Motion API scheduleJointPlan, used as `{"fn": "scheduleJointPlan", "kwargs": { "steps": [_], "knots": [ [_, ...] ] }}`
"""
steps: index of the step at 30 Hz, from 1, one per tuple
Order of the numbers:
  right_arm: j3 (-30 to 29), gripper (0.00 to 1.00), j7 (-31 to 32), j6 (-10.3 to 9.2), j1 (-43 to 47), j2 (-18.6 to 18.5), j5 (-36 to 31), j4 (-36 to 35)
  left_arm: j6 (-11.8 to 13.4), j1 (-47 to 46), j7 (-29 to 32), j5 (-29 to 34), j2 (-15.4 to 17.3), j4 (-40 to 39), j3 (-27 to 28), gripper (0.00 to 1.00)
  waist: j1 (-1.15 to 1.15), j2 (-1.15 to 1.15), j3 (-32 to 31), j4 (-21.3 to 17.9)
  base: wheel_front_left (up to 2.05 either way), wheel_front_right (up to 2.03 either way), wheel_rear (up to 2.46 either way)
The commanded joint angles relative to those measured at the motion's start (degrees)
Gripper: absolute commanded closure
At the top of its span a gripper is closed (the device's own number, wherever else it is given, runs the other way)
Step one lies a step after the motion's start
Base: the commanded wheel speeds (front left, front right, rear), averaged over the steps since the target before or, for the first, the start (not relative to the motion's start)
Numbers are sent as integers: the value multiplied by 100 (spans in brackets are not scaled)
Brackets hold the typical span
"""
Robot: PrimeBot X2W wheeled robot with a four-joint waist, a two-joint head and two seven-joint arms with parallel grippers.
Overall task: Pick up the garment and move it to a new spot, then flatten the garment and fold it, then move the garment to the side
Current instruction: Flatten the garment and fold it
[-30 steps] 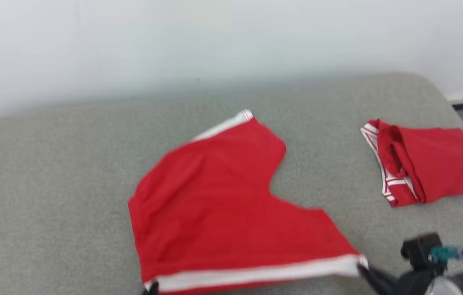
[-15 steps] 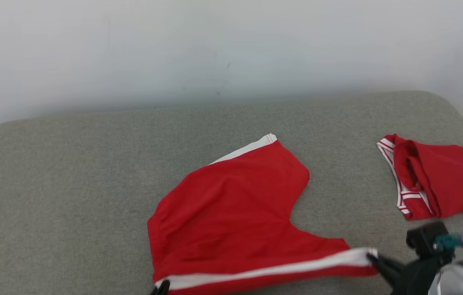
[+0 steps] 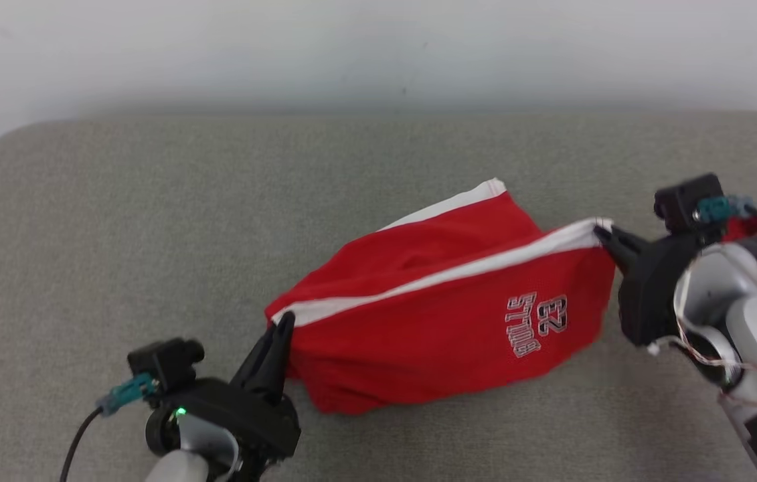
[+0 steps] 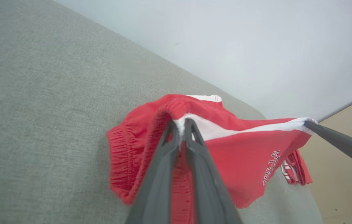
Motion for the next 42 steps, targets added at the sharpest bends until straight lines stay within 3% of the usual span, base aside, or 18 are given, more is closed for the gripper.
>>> {"fn": "scheduleJointPlan", "kwargs": {
  "steps": [1,9,18,20,21,22,23,34,39,42],
  "knots": [
    [114,100,-140,-16,-301,60,-103,263,5,-219,-45,59,-50,125,-2,100,-1,-1,391,323,0,0,0],
    [485,100,-842,-17,-1673,350,-418,1747,150,-1098,-227,102,-342,831,-27,100,-1,-1,895,663,0,0,0],
    [751,100,-1348,-17,-2384,585,-439,2904,55,-1659,-405,22,-459,1434,-156,100,-1,-1,1140,805,0,0,0],
    [772,100,-1398,-17,-2435,605,-428,2999,44,-1706,-427,-3,-468,1478,-168,98,-1,-1,1146,807,0,0,0],
    [790,100,-1440,-16,-2478,641,-387,3094,36,-1750,-474,-21,-475,1519,-172,84,-1,-1,1150,805,0,0,0],
    [802,11,-1481,-16,-2512,675,-346,3166,48,-1786,-501,-47,-485,1564,-176,8,-1,-1,1154,797,0,0,0],
    [810,0,-1527,-17,-2545,697,-325,3255,63,-1816,-544,-71,-494,1603,-185,0,-1,-1,1152,785,0,0,0],
    [1049,0,-1621,-16,-2541,717,318,3634,114,-1566,-1072,201,-381,1721,-38,0,-1,-1,658,692,0,0,0],
    [1005,0,-1299,-16,-2319,599,773,3784,370,-1081,-1112,1351,-152,906,383,0,-1,-1,365,753,0,0,0],
    [961,0,-1195,-16,-2214,490,922,3889,389,-571,-1109,2055,-146,241,688,0,-1,-1,290,810,0,0,0]
  ]
}}
